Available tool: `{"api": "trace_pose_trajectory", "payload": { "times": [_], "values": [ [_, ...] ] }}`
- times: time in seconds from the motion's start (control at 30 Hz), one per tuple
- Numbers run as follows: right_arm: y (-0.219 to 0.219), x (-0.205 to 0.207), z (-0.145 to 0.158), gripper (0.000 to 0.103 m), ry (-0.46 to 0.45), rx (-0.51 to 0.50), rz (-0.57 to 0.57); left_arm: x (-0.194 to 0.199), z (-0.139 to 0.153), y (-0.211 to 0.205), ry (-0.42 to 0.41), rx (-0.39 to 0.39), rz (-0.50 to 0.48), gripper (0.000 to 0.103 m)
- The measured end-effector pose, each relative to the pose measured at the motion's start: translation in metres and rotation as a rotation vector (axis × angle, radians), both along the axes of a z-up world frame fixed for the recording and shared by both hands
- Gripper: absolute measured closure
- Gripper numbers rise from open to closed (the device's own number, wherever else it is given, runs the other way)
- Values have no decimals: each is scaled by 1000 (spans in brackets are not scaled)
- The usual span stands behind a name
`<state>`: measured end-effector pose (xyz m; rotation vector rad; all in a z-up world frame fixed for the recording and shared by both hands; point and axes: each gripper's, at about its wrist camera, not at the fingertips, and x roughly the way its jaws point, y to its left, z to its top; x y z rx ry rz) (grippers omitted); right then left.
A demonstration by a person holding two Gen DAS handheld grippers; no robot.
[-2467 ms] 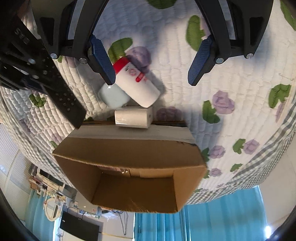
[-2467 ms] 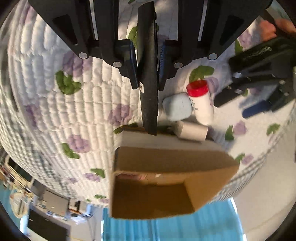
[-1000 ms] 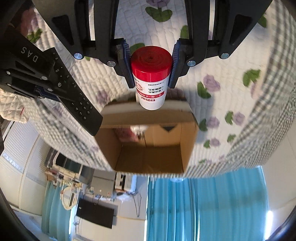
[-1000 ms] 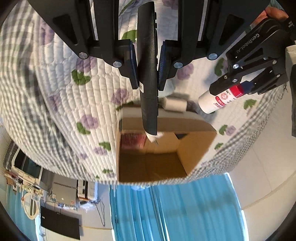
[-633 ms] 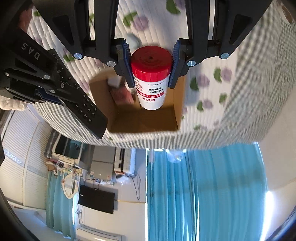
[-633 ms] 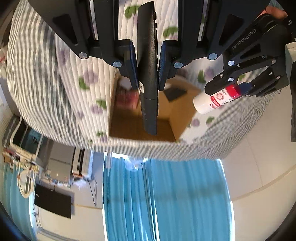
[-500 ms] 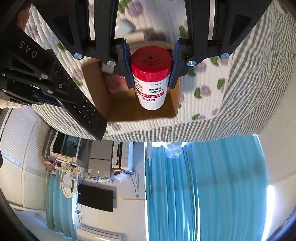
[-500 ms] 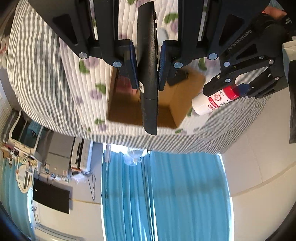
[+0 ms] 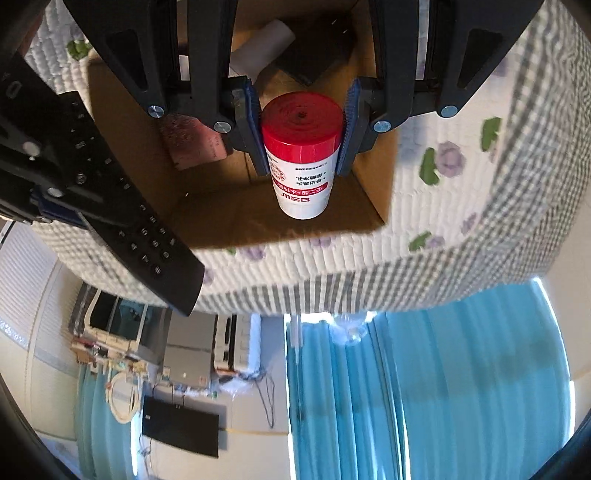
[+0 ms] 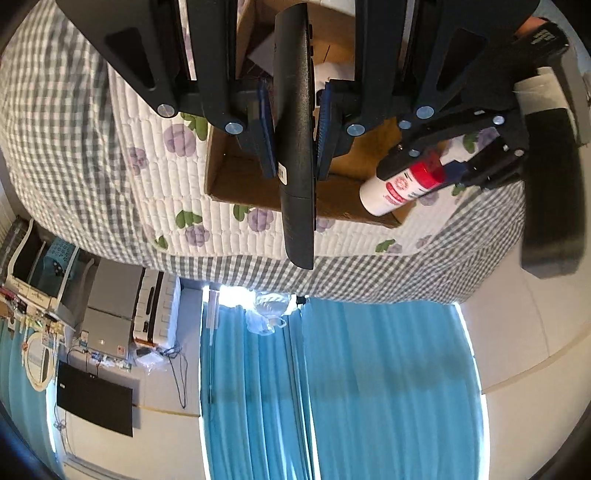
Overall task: Organize rigid objects
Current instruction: 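Lower the bottle and remote into the box and open both tools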
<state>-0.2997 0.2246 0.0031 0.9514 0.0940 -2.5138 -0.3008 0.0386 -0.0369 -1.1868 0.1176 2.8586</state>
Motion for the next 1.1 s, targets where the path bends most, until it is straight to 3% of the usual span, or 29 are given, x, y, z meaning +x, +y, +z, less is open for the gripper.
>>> {"api": "trace_pose_trajectory", "payload": {
  "times": [0.2, 0.5, 0.67, 0.73, 0.77, 0.83, 0.97, 1.1],
  "values": [
    [5, -11, -23, 84, -40, 2, -2, -5, -19, -2, -63, 25, 12, 64],
    [-10, -7, -18, 84, -39, 25, 17, 15, 14, -14, 14, 21, 36, 60],
    [-24, -19, -32, 84, -60, 48, 39, 25, 23, -27, 40, 2, 52, 59],
    [-31, -21, -41, 82, -78, 60, 68, 30, 26, -30, 46, -5, 52, 51],
    [-32, -20, -42, 80, -69, 69, 66, 34, 28, -32, 54, -4, 49, 47],
    [-33, -16, -41, 51, -50, 94, 45, 43, 33, -34, 66, -6, 47, 45],
    [-22, 5, -18, 46, -28, 85, 17, 73, 52, -36, 86, -2, 41, 32],
    [-10, 35, 15, 39, 9, 129, -18, 108, 72, -36, 119, 0, 14, 27]
  ]
}}
